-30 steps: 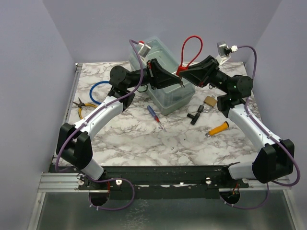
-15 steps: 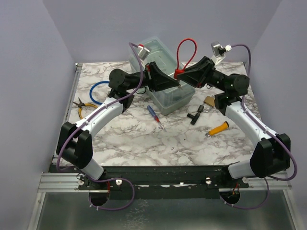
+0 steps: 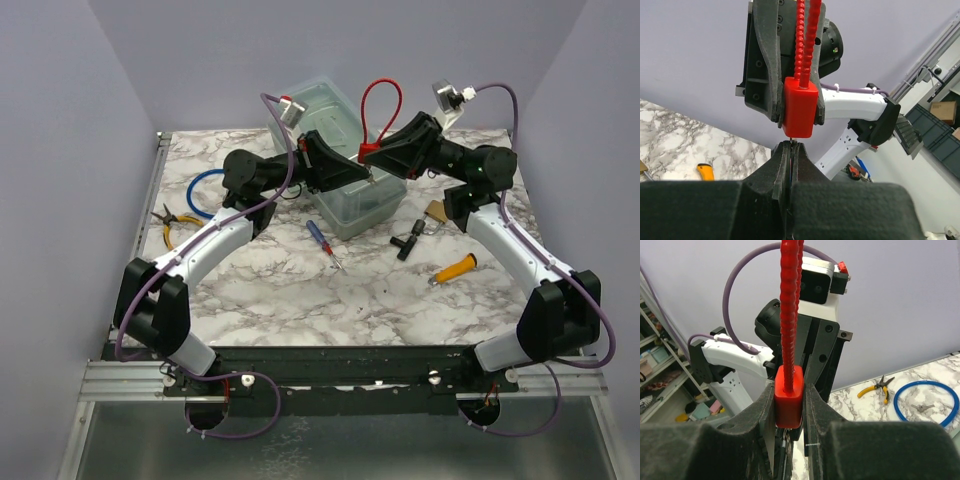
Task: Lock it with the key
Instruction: Lock the lock.
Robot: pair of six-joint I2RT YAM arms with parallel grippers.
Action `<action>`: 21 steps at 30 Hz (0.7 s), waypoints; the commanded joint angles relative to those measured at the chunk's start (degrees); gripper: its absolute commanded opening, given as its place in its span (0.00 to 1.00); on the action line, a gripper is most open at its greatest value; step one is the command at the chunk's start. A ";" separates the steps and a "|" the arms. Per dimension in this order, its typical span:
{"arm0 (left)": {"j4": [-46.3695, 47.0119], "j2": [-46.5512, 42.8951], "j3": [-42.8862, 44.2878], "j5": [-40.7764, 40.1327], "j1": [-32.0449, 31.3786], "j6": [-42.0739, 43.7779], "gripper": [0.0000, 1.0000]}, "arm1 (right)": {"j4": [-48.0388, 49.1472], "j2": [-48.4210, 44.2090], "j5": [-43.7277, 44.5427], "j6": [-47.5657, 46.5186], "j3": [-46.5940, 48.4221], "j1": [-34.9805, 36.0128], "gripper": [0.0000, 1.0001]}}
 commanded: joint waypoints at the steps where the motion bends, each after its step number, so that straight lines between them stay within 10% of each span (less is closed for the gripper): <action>1: -4.55 -1.23 -1.15 9.56 0.61 1.40 0.00 | 2.90 -0.67 5.39 -2.42 2.39 -1.26 0.00; 4: -5.47 -1.69 -0.99 12.07 1.62 1.62 0.01 | 3.01 -1.13 5.51 -2.69 1.51 -1.47 0.00; 10: -9.19 -4.52 -1.19 9.44 4.49 5.41 0.70 | 2.82 -1.27 4.23 -3.40 0.84 -1.50 0.00; 21: -26.23 -6.59 10.53 7.90 11.04 19.20 0.71 | 1.50 -0.36 -6.41 -4.16 -2.27 -0.41 0.00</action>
